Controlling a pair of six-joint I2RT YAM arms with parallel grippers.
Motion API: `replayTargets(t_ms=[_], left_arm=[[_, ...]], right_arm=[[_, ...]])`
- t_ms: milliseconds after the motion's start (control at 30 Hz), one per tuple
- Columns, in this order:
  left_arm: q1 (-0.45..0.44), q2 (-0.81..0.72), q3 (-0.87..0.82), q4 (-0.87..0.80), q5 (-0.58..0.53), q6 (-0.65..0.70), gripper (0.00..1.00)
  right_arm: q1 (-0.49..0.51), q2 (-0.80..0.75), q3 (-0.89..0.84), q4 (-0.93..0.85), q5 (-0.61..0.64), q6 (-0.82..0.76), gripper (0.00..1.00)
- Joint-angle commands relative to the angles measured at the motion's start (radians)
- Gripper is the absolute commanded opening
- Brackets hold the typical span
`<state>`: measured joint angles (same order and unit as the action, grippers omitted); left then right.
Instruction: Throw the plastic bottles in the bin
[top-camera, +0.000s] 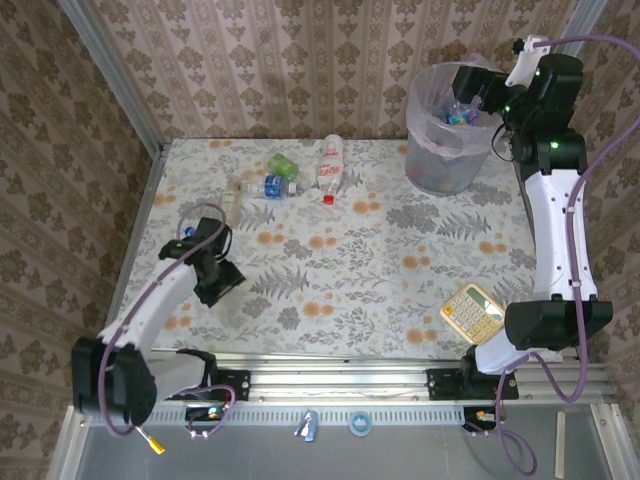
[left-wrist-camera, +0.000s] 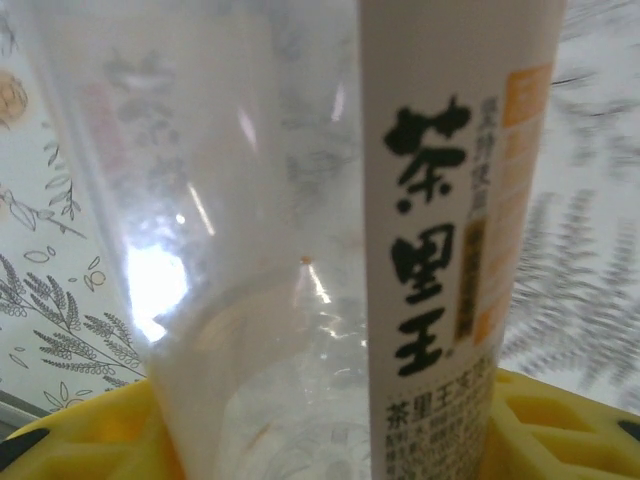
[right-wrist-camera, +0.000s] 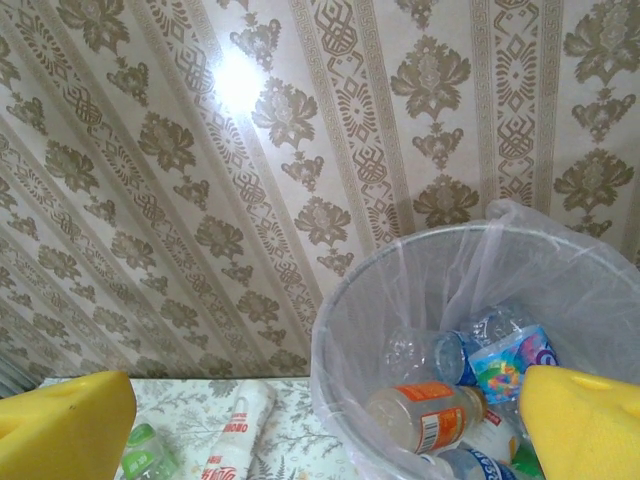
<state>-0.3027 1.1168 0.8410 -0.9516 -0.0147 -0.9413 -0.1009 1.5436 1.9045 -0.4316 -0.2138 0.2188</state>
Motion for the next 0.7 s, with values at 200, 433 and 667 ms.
replayTargets(t_ms=[200, 433, 667], left_arm=[[-0.265, 0.060, 0.375, 0.092, -0.192, 0.363, 0.35], [-0.400, 0.262, 0.577, 0.484, 0.027, 0.655, 0.32], [-0.444, 0.442, 0.789, 0.560, 0.257, 0.777, 0.32]], right_arm=[[0.001, 0.029, 0.110, -0.098, -0.107, 0.061, 1.00], [0.013, 0.144, 0.269, -0.276, -0.488, 0.134, 0.99], [0.070, 0.138, 0.194, -0.302, -0.653, 0.142, 0.96]])
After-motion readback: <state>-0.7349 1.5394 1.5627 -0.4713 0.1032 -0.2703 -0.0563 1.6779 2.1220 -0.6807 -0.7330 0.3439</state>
